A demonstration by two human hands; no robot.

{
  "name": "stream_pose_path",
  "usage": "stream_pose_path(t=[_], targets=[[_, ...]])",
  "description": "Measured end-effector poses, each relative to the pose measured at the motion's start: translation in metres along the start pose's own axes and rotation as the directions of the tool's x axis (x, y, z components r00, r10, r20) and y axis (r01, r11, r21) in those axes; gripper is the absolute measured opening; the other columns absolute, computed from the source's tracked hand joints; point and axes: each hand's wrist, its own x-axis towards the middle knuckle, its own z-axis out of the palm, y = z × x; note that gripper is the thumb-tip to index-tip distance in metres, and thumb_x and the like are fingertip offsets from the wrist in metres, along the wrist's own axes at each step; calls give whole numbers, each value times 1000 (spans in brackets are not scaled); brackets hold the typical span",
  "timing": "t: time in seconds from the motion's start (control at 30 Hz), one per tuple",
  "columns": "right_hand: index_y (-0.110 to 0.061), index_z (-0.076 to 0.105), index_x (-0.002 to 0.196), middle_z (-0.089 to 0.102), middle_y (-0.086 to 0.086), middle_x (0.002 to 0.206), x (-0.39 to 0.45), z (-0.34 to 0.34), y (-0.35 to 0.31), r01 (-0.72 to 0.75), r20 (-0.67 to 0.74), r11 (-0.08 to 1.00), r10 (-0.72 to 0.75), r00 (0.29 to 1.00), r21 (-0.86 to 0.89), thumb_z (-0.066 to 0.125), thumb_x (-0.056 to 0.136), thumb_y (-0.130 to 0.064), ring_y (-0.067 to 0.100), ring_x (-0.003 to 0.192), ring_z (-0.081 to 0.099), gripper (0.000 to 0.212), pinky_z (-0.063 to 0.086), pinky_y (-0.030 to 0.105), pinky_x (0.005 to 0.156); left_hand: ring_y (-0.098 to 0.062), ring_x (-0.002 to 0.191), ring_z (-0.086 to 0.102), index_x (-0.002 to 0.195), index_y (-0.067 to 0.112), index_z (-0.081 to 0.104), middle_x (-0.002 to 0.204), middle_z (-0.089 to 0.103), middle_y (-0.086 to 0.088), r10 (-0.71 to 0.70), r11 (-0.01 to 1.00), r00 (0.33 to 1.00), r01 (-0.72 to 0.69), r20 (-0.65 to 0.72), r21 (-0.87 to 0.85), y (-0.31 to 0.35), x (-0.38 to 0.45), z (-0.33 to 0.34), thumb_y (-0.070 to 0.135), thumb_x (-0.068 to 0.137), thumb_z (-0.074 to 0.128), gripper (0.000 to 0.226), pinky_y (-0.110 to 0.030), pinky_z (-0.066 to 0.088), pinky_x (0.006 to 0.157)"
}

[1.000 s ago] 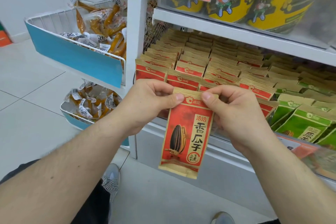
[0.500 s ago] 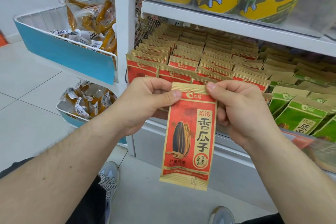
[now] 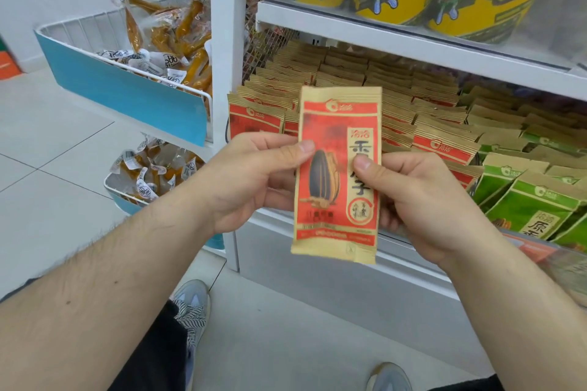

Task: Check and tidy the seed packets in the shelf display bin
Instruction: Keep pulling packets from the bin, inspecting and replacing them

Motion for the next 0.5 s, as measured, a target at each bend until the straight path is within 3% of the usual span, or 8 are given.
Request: stream_pose_path(t=[0.1,0.2,0.27,0.4,0.5], targets=[[-12,65,59,59,7,51,1,-2,-3,0,-17,997,2,1000,74,65,73,-41,13,38,41,32,29,19,38,-26,76,72,97,9,74,94,74,-18,-20,1000,999,20,49,8,-1,-1,3,26,74,64,30,-35,60,59],[-12,71,71,61,7,59,1,-7,-2,-22,136,999,16,991,42,74,77,-34,14,44,43,23,31,20,38,-24,75,73,100,6,72,92,74,-16,-22,998,999,23,25,-56,1,0,2,26,74,62,34,-35,60,59],[-9,73,77,63,9,61,1,-9,0,-27,198,997,12,980,76,68,76,-30,15,44,45,22,33,17,37,-23,74,73,100,5,71,90,74,-15,-35,995,999,36,19,-88,3,0,1,25,75,61,34,-33,60,57],[-9,75,75,65,10,63,3,-10,1,-33,248,992,2,969,123,76,75,-24,15,43,45,15,35,16,34,-22,72,73,96,6,71,85,75,-13,-34,995,999,37,39,-91,2,1,0,27,76,60,31,-31,59,56],[-11,76,78,66,10,65,2,-10,1,15,237,993,-42,971,115,68,75,-26,16,44,47,17,36,18,36,-23,75,73,102,7,71,90,75,-13,-5,996,999,9,47,-86,0,2,-3,26,76,61,33,-33,59,59]])
